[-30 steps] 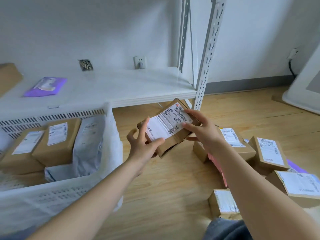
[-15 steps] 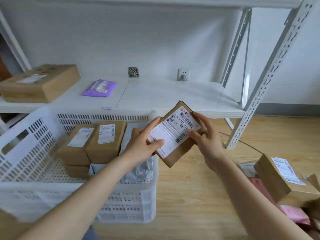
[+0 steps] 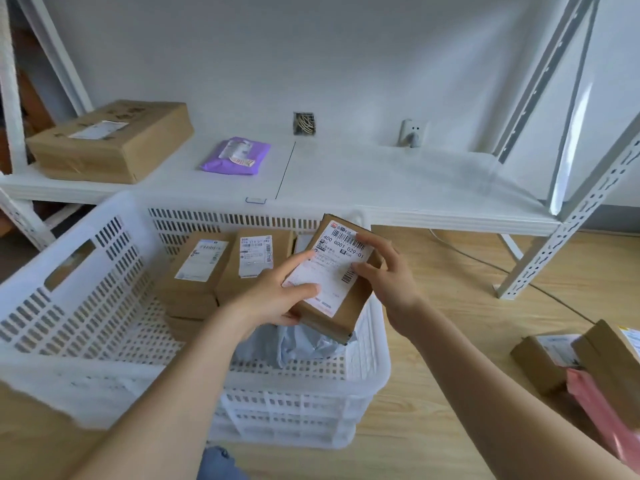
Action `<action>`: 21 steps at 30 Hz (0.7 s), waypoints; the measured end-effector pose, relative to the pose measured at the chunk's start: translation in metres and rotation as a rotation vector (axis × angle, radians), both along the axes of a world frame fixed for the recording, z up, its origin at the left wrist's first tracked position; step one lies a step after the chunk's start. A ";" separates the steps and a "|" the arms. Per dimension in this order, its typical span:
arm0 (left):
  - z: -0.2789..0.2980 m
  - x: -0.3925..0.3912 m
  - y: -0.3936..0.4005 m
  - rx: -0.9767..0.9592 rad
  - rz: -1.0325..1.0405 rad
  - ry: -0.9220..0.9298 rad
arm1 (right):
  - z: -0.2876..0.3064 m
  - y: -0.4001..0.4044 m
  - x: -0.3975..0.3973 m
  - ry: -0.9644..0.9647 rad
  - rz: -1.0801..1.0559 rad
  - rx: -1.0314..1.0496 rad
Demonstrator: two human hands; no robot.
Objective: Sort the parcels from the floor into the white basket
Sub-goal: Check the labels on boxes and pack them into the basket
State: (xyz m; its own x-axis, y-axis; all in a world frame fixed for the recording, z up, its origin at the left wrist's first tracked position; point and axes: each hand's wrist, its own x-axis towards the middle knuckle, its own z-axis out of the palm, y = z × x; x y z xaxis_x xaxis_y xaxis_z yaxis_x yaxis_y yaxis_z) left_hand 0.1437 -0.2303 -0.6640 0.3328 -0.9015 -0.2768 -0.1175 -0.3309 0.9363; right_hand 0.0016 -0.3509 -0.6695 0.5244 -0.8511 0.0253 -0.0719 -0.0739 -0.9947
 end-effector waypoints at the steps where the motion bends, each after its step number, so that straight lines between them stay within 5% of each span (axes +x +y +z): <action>1: -0.005 0.003 0.002 0.070 -0.042 -0.022 | -0.008 0.002 0.002 0.025 -0.004 0.033; 6: -0.030 -0.001 -0.002 0.297 -0.271 -0.100 | -0.037 0.013 0.015 0.317 0.118 0.129; 21: -0.113 0.020 -0.028 0.467 -0.119 0.247 | -0.080 0.007 0.038 0.817 0.248 0.247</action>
State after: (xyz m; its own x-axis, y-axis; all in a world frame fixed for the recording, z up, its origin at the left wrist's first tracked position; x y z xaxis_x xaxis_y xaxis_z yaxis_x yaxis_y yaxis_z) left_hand 0.1633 -0.2586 -0.7766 0.1102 -0.6910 -0.7144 0.0252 -0.7166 0.6970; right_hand 0.0398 -0.3442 -0.7498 0.4685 -0.6424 -0.6065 -0.7766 0.0278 -0.6294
